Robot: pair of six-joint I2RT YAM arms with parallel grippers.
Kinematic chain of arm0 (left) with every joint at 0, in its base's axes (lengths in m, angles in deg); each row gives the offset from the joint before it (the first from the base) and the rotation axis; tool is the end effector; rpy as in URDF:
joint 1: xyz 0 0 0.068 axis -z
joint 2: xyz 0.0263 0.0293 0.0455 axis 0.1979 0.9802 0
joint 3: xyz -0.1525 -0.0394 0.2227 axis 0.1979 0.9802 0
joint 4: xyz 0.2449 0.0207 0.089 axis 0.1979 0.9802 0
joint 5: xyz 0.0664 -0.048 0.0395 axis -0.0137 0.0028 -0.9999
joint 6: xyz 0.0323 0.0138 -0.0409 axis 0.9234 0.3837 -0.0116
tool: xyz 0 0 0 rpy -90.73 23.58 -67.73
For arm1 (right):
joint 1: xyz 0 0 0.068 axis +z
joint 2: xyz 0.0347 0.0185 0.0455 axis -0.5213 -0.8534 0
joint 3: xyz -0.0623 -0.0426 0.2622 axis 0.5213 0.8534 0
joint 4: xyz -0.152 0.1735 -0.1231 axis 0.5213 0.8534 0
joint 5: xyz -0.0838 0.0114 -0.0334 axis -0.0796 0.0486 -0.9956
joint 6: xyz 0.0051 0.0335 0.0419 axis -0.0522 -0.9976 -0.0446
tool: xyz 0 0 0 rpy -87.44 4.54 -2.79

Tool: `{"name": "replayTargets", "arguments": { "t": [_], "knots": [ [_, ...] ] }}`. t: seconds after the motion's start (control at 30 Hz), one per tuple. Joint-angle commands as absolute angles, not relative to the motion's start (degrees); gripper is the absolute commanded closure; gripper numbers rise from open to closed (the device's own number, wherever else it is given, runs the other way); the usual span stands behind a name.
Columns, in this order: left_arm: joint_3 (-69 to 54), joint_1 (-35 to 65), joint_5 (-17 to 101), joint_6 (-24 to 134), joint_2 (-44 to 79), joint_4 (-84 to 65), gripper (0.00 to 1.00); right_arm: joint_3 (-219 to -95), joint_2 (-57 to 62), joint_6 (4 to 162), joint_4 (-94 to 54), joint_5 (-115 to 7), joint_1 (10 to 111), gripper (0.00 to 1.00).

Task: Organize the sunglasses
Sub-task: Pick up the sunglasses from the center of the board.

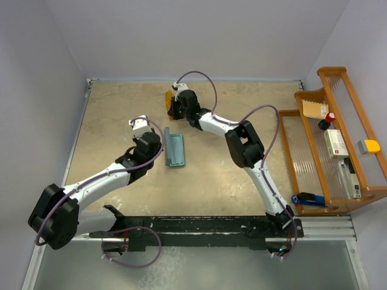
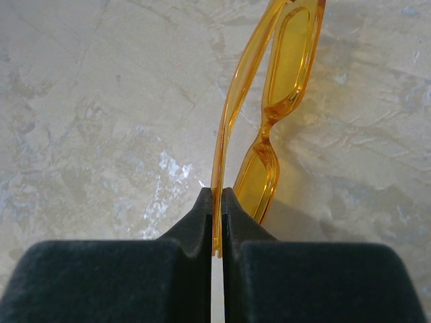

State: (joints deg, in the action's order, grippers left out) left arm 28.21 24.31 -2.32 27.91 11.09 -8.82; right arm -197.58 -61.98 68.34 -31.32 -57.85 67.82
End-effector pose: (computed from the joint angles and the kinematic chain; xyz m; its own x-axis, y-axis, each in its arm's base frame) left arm 0.2157 -0.1292 0.2254 -0.3655 -0.3613 -0.8578 -0.2185 0.9291 -0.2983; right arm 0.4689 0.3484 0.1633 -0.4715 0.1068 -0.8754 -0.5027 0.7830 0.3663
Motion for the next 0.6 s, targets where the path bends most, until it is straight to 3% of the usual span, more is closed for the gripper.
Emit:
{"name": "replayTargets", "arguments": {
  "t": [0.0,0.57],
  "knots": [
    [26.88,23.89,-2.49,27.85,10.68,-10.84,0.7,-191.9,-55.13,67.83,-33.8,-57.94,67.98,1.0],
    [27.7,23.79,-1.9,27.69,8.53,-10.54,0.71,-162.11,-31.44,66.11,-40.51,-61.45,67.81,1.0]
  ]
}}
